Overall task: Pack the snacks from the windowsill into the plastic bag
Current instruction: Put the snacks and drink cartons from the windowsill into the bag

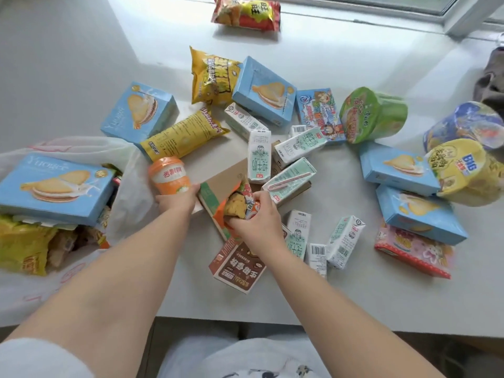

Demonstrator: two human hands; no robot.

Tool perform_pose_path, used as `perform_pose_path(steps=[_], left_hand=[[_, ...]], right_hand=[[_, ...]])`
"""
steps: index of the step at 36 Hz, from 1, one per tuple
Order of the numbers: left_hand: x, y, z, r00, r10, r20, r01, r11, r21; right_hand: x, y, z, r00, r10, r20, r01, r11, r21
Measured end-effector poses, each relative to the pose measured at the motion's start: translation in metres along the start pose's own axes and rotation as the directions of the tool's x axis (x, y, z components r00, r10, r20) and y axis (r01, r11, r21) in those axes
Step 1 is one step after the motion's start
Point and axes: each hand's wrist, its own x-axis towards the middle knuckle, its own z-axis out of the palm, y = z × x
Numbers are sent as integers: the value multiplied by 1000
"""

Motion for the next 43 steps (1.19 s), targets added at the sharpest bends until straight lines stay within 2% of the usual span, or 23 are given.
perform_pose_path(steps=[2,6,10,14,23,28,35,38,43], left_hand=[[6,-6,-4,998,-34,43,38,996,-75],[2,-15,-15,996,24,82,-19,998,-63],[-14,-24,-27,972,173,162,-168,985,-46],[-21,-42,-42,913,313,261,-327,945,9],[-43,-56,-42,884,319,343,-322,945,-49],[-47,-55,-38,877,324,354,-342,940,-13],[-44,-47,-23,873,335,355,-362,932,10],[-53,-41,-15,874,334,353,-357,934,2],[-57,-22,0,866,353,353,-368,929,-27]], right_hand=[[-1,2,-4,999,19,28,-20,998,52],[-3,3,-15,999,35,29,-39,988,148],[-3,13,-36,994,104,19,-105,955,279],[-3,39,-49,966,256,-23,-232,907,352],[-20,78,-26,916,394,79,-390,824,410],[-32,84,-21,903,426,44,-399,797,453],[-21,82,-39,904,425,-45,-372,835,404],[-10,73,-49,909,404,-105,-337,859,386],[21,43,-61,934,338,-119,-263,872,414]])
